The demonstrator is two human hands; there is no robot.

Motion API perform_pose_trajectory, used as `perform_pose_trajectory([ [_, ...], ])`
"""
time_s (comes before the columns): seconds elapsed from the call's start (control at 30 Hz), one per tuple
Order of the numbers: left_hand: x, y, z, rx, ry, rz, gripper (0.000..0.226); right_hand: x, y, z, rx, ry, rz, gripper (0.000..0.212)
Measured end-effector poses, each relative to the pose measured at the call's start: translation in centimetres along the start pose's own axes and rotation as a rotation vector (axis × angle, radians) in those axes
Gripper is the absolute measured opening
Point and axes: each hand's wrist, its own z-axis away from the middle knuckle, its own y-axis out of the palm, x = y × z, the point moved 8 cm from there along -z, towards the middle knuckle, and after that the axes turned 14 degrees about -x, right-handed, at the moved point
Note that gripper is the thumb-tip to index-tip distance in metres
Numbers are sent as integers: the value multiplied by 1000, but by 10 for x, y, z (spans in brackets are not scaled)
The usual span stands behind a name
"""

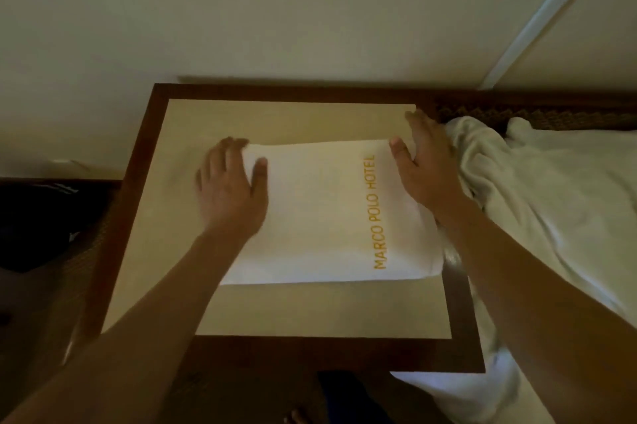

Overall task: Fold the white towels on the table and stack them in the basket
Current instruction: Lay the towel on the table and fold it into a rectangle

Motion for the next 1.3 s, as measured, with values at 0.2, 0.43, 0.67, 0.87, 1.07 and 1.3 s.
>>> perform_pose_trajectory([
  [0.2,-41,46,102,379,495,-158,61,16,37,8,356,-172,379,60],
  [0.43,72,6,27,205,-50,-356,51,7,0,107,555,166,424,60],
  [0.67,40,8,49,326,-53,-150,57,64,6,150,315,25,241,72],
  [0.87,86,40,-18,408,-351,-309,74,72,36,164,378,-84,285,72],
  [1.07,63,-8,32,214,-442,-14,60,63,23,174,270,23,228,69],
  [1.3,49,-35,174,329,-520,216,72,59,11,212,250,72,259,69],
])
